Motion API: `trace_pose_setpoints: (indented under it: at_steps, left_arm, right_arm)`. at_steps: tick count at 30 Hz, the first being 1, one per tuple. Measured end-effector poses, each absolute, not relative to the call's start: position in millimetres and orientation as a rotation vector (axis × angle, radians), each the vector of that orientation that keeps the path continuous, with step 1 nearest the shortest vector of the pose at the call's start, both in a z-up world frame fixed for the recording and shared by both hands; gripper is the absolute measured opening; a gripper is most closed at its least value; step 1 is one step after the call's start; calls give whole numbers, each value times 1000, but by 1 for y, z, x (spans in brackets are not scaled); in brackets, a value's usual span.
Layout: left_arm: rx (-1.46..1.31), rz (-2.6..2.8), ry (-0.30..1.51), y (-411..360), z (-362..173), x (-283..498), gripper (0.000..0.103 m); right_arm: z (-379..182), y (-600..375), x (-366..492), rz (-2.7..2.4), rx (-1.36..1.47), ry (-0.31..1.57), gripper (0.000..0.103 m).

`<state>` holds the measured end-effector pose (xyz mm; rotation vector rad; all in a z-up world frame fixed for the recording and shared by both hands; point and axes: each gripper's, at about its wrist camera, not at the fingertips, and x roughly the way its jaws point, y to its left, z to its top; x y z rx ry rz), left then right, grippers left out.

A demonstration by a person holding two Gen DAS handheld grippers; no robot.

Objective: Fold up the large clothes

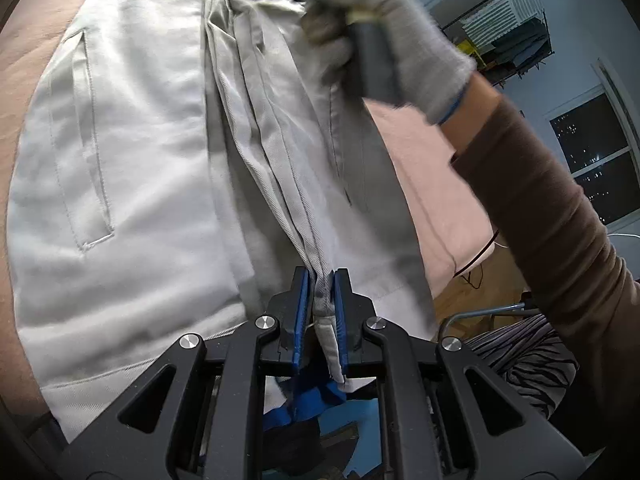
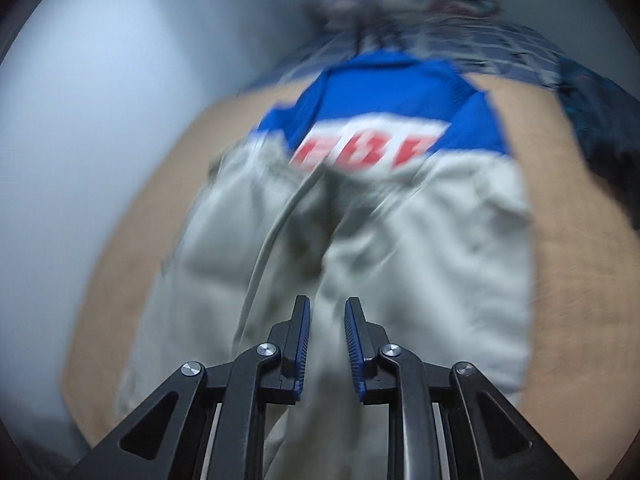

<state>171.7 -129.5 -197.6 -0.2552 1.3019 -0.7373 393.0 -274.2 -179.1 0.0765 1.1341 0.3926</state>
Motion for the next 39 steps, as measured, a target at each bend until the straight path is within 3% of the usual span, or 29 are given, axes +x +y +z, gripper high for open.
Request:
trace_pose_setpoints:
  at_steps: [3, 5, 7, 12, 20, 22, 24, 27, 33, 39]
  left_arm:
    - [-252, -739, 1293, -132, -193, 159, 17]
    - [-251, -742, 1283, -128, -187, 154, 19]
    - [-254, -749, 1260, -123, -182, 148, 28]
    - [-290, -755, 1202, -96, -167, 138, 30]
    - [-317, -628, 1127, -34, -170, 133, 30]
    - [-325, -592, 1109, -21, -167, 137, 30]
    - [-338, -569, 1100, -12, -166, 140, 30]
    - [-390, -532, 1073, 6, -163, 146, 48]
    - [-350, -506, 1068, 15, -170, 155, 49]
    - [-221, -582, 1152, -10, -199, 141, 49]
  right_arm:
    - [-184, -263, 389, 349, 23, 1121, 20]
    - [-170, -274, 387, 418, 147, 1138, 19]
    - [-143, -288, 368, 471, 211, 1065, 19]
    - [-104, -315, 296, 470, 176, 982, 23]
    - [-161, -277, 251, 474, 127, 1119, 22]
    - [-177, -255, 238, 457, 6, 1113, 23]
    - [-169, -253, 232, 472, -5, 1128, 24]
    - [-142, -272, 213, 520, 69, 1110, 25]
    - [-105, -295, 143, 537, 8, 1045, 27]
    - [-126, -300, 88, 589, 65, 1088, 27]
